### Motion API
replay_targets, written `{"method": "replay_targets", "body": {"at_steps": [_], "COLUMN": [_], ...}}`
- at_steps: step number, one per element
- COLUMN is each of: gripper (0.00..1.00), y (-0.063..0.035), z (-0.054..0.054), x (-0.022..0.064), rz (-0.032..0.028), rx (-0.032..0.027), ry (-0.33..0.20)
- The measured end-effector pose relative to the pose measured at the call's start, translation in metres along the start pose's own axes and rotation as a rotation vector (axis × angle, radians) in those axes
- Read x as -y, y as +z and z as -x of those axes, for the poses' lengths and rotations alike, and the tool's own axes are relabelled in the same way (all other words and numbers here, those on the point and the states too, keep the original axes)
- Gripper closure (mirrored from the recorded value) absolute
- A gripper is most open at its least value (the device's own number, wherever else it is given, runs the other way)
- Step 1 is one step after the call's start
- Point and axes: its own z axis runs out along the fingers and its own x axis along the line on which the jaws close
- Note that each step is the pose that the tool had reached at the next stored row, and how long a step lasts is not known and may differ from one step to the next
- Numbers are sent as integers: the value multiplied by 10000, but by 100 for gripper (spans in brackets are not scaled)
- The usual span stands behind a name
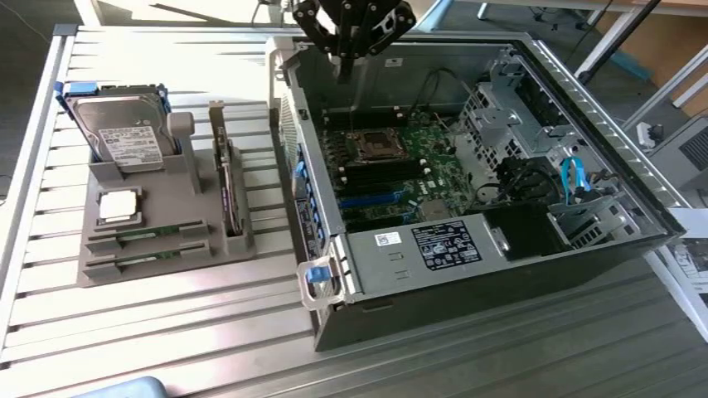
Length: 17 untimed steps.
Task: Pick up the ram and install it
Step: 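Reach for the ram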
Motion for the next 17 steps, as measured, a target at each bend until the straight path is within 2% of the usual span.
{"method": "replay_targets", "body": {"at_steps": [6, 10, 17], "gripper": [89, 89, 89], "y": [-6, -13, -20], "z": [-221, -449, -679], "x": [17, 34, 51], "rz": [1, 1, 2], "rx": [12, 22, 38], "ry": [-2, -1, -1]}}
